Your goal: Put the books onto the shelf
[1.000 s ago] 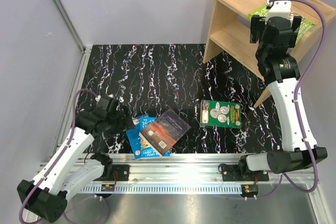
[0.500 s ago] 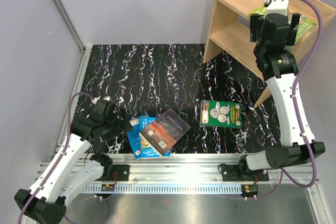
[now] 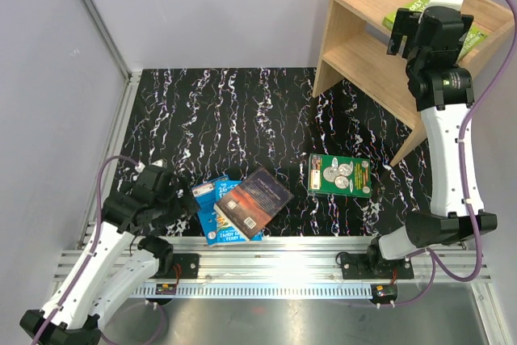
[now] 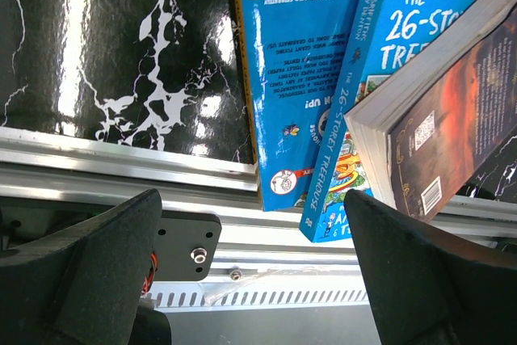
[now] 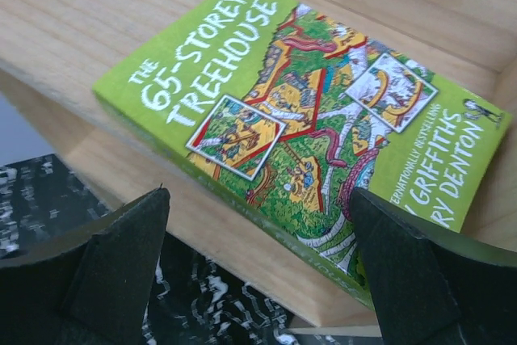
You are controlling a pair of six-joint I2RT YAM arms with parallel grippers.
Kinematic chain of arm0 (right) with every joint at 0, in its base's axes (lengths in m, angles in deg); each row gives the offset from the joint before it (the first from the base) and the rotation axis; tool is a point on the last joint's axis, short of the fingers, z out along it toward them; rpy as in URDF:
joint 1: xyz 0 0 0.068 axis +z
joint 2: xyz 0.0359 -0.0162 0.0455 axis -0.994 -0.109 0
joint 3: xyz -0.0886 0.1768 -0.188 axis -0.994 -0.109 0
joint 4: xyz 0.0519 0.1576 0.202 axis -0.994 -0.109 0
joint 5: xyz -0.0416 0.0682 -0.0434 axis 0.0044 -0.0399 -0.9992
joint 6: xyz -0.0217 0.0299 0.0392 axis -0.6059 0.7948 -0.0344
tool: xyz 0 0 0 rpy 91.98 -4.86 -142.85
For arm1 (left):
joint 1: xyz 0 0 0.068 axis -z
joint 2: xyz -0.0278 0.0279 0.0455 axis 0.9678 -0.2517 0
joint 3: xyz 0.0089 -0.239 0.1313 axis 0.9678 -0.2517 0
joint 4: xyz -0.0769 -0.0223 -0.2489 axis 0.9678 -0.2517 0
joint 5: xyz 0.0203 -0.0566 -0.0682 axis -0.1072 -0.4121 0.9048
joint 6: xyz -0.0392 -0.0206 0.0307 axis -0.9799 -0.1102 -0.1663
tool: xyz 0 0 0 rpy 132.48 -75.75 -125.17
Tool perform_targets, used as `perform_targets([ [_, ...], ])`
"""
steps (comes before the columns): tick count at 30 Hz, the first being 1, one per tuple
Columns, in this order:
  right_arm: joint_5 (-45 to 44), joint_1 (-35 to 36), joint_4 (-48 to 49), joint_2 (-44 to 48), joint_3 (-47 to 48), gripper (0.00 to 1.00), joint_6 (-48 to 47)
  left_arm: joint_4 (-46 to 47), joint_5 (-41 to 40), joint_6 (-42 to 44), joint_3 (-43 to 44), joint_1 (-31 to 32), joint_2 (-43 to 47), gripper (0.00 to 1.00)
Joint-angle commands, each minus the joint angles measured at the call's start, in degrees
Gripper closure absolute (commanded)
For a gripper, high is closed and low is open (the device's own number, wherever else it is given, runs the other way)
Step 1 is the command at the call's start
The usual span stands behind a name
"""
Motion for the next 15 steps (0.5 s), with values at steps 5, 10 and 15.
perform_targets([
  [5, 15.26, 0.46, -15.33, -3.04, 6.03, 0.0, 17.68, 2.31, 0.63, -0.88, 0.34, 0.0, -1.6, 0.01],
  [10, 15.44, 0.46, -16.12, -2.42, 6.3, 0.0, 18.92, 3.72, 1.25, -0.09, 1.92, 0.0, -5.12, 0.01],
  [15, 17.02, 0.46, -17.09, -1.46, 7.88, 0.0, 18.66, 4.86, 2.04, 0.35, 3.94, 0.09, -6.62, 0.01],
])
